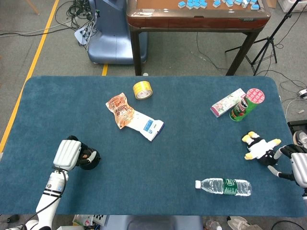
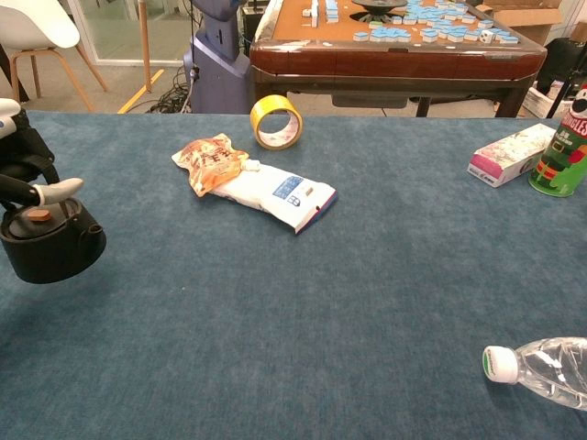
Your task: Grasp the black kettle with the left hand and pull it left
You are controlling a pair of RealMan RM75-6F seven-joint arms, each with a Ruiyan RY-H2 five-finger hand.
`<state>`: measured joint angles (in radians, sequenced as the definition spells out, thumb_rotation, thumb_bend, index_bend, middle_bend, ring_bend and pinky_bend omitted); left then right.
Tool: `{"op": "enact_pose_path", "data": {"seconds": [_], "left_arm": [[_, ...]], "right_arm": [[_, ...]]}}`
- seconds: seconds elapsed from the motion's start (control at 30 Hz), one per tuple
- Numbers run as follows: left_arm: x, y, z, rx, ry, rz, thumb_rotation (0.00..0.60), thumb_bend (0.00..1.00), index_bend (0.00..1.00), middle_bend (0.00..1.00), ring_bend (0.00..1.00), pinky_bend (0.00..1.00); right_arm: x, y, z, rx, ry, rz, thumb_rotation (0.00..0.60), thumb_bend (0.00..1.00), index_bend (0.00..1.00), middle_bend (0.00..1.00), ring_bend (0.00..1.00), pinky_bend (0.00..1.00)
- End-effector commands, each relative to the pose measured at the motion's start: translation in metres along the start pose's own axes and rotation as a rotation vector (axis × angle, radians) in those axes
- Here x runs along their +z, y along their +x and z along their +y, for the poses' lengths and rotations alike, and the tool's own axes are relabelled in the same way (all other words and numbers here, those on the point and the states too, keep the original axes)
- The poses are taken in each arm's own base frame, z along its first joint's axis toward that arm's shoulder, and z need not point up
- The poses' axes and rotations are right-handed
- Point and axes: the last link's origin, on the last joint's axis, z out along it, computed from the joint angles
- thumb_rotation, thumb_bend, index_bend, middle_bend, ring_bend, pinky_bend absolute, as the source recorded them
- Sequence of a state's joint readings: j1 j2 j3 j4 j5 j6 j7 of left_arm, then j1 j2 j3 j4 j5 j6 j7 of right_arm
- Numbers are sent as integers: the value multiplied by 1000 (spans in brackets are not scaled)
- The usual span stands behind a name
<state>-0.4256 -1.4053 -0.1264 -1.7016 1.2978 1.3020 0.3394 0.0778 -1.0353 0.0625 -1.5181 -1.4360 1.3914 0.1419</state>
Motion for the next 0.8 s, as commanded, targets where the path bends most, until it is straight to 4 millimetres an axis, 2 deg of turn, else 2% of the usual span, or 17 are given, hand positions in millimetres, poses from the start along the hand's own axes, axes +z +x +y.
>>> {"op": "enact_pose_path", "data": {"seconds": [0.03,0.13,0.4,0.57,0.7,0.8], "left_arm": [[0,0,0,7,-1,-2,447,308,1000,1000,997,451],[0,0,0,12,-3,-3,497,309,1000,1000,1000,495],[-1,0,0,16,4,-5,518,309,1000,1000,1000,516],[-1,1,-1,15,5,0,498,309,1000,1000,1000,516],[-1,1,-1,10,6,1,433,308,1000,1000,1000,516],[0,2,-1,4,6,1,418,309,1000,1000,1000,516]], "right_arm": [[0,0,0,1,0,1,600,178,541,459,283,286],[-1,0,0,2,-1,2,600,179,541,459,282,286],[-1,1,0,4,0,5,600,178,540,459,283,286],[-2,1,-1,4,0,5,600,178,541,459,283,286],[-2,2,-1,3,-1,5,600,179,540,459,283,286],[-2,2,-1,3,-2,5,600,178,541,459,283,286]]}}
